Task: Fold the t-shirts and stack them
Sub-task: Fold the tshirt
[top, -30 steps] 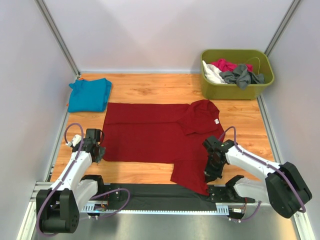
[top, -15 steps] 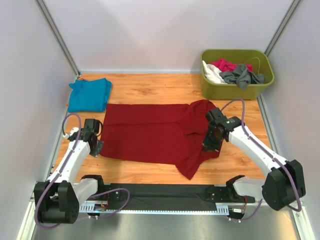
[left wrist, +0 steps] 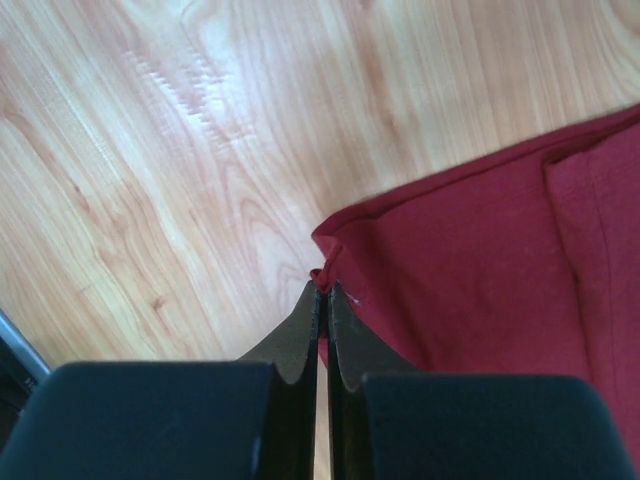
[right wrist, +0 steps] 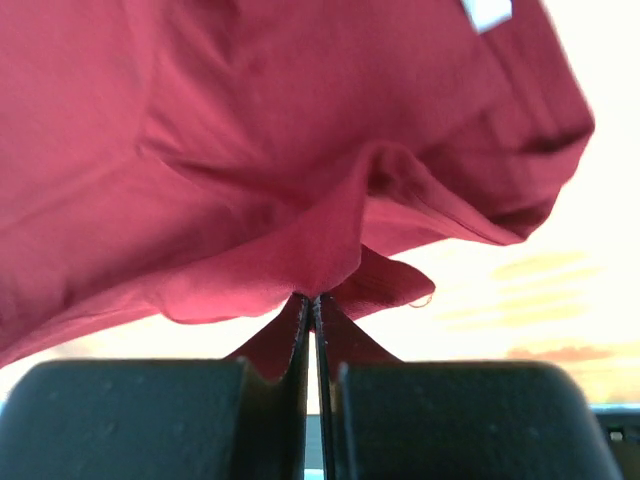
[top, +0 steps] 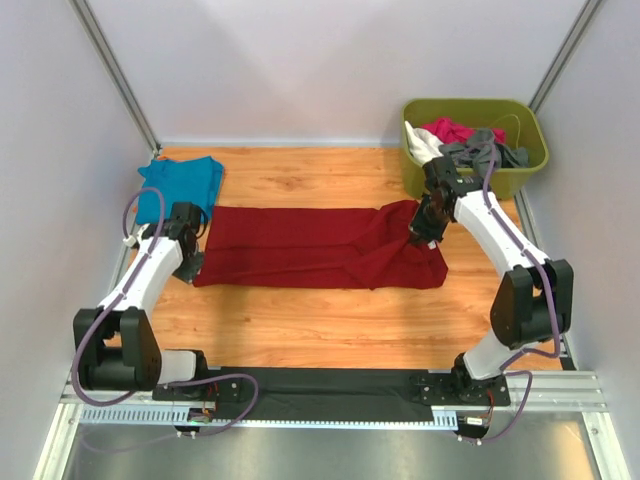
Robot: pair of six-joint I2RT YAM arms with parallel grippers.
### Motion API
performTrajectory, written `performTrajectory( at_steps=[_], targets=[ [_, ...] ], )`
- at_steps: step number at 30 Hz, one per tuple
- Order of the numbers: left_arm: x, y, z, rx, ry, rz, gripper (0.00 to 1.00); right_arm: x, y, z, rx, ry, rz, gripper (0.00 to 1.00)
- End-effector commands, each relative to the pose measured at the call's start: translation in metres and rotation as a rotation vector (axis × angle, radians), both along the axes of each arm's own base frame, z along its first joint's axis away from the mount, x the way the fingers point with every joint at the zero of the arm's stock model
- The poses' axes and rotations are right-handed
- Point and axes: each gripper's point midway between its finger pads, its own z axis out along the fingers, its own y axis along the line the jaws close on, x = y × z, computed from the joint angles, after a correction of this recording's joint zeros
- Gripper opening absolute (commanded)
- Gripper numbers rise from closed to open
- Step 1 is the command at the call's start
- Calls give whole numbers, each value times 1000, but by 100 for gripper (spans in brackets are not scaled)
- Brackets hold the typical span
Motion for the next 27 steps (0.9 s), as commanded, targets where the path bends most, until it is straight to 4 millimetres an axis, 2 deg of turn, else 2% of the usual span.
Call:
performTrajectory(
  at_steps=[1, 2, 5, 13, 14, 16, 17, 19, 27],
  targets=[
    [18, 7, 8, 29, -19, 48, 0, 21, -10, 7, -24, -12, 19, 0],
    [27, 7, 13, 29, -35, 47, 0, 28, -10, 12, -21, -27, 20, 0],
    [43, 8, 16, 33, -36, 44, 0, 36, -18, 9, -34, -9, 10, 0],
    [73, 5, 14, 60, -2, 5, 0, 53, -39, 4, -59, 10, -18, 0],
    [79, 6, 21, 89, -11, -1, 0, 55, -40, 3, -58, 12, -18, 0],
    [82, 2, 17, 130, 42, -42, 0, 57, -41, -2, -57, 24, -17, 0],
    [89, 4, 24, 163, 35, -41, 0, 57, -41, -3, -58, 29, -15, 0],
    [86, 3, 17, 185, 98, -42, 0, 59, -42, -8, -60, 38, -18, 0],
    [103, 2, 9, 185, 103, -50, 0, 69, -53, -9, -79, 29, -38, 0]
  ],
)
